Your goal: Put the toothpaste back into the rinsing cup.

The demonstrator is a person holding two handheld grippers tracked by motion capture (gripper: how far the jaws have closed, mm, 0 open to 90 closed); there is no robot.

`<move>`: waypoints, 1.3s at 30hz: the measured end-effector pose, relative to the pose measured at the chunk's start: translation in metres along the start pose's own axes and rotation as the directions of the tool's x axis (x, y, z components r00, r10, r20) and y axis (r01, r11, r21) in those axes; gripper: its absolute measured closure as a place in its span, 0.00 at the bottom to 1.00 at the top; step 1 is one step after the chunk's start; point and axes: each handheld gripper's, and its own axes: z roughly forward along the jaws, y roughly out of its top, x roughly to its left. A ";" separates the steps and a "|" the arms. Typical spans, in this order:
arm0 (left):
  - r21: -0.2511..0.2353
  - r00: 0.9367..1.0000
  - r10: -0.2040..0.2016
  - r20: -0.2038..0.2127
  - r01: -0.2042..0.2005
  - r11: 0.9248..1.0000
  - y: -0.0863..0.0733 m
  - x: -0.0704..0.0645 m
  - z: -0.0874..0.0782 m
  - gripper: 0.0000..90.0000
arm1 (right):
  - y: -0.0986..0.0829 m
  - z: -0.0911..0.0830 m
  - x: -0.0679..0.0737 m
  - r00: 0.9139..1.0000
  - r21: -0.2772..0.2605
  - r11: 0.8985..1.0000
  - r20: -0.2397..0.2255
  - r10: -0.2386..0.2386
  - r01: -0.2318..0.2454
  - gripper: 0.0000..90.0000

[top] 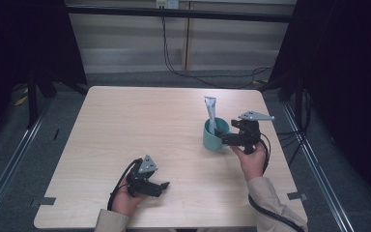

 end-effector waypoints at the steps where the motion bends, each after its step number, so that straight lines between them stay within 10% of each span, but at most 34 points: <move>1: 0.000 1.000 0.000 0.000 0.000 1.000 0.000 0.000 0.000 0.18 | 0.000 -0.001 0.001 1.000 0.000 1.000 -0.003 -0.001 0.001 0.17; 39: -0.009 1.000 0.005 0.011 -0.005 1.000 0.000 -0.001 0.000 0.22 | -0.020 -0.030 0.028 0.988 0.052 0.992 -0.103 -0.113 0.118 0.18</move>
